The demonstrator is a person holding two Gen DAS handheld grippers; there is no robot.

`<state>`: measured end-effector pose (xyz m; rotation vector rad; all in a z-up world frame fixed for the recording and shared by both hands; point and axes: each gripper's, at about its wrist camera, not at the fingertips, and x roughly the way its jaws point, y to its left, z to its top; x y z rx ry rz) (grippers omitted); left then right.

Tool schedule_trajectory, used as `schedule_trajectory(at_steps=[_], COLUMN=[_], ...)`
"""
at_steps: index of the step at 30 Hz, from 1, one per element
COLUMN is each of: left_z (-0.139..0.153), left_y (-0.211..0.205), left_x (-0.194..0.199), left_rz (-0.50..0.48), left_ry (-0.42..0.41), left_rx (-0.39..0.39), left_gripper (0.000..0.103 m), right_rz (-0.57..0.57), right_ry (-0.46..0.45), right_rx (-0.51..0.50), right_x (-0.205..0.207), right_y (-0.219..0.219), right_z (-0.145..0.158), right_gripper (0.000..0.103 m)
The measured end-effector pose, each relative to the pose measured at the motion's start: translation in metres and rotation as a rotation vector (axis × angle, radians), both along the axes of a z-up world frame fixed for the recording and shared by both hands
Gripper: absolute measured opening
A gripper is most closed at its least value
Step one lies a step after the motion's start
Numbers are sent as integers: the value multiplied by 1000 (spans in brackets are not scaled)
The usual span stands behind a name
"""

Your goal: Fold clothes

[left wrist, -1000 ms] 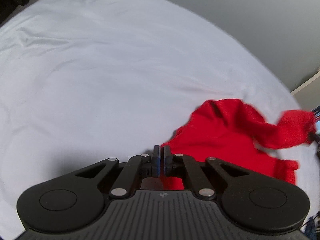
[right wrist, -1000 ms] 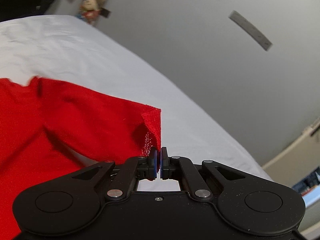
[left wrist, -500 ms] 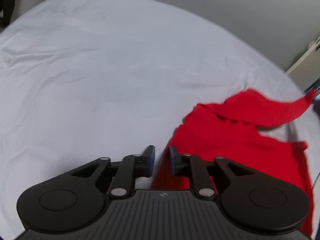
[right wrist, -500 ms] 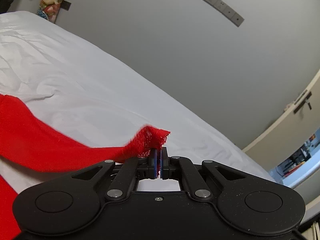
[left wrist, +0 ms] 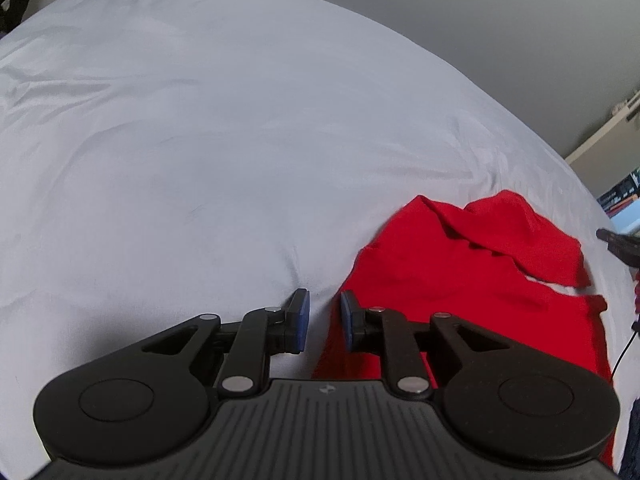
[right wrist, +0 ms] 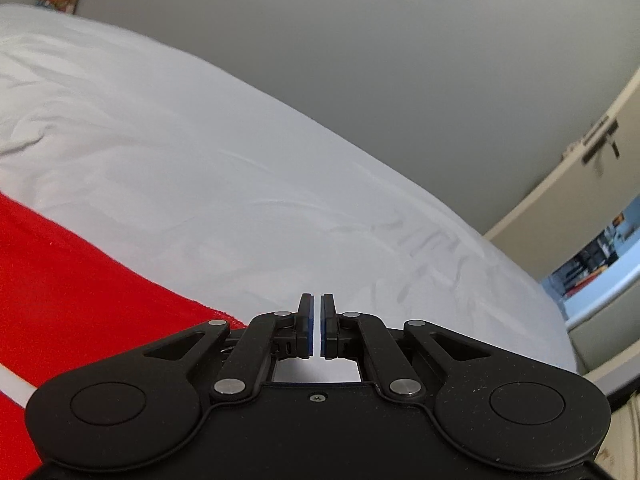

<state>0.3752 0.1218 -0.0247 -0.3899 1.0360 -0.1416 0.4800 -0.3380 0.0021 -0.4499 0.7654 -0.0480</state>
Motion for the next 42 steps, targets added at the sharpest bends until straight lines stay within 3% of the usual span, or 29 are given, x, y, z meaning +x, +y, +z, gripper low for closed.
schedule_trajectory(at_steps=[2,6,14,17,21,31,33,39,42], left_z=[1,2,4,4,2,1,1,2,2], left_y=[-1,-2,-9,-9,-7,-4,-5,-3,-2], left_x=[0,-1,-3,-6,-7,-6,-6,-5,-3], left_rz=[0,5,32,41,50,43,39,33,30], left_ry=[-1,4,-1,-12,-20,-21,-22,-12,-3], left_rx=[10,27,59,62,46,35,38,31,25], left_gripper=[17,17,17,17,17,17,17,17,17], right_rz=[16,155,516,590,595,697,689,685,683], right_ry=[-2,48,151,176,167,213,209,265,299], right_rx=[28,111,-65,-154,-198,-339,-334,-324,-327], right_x=[-4,-18,-63,-75,-78,-73,-68,-51,-30], right_y=[-1,2,47,62,74,66,69,78,81], right_z=[2,7,-13,-29,-40,-44,-44,-34,-13], right_gripper=[5,8,10,18,21,18,1,0,0])
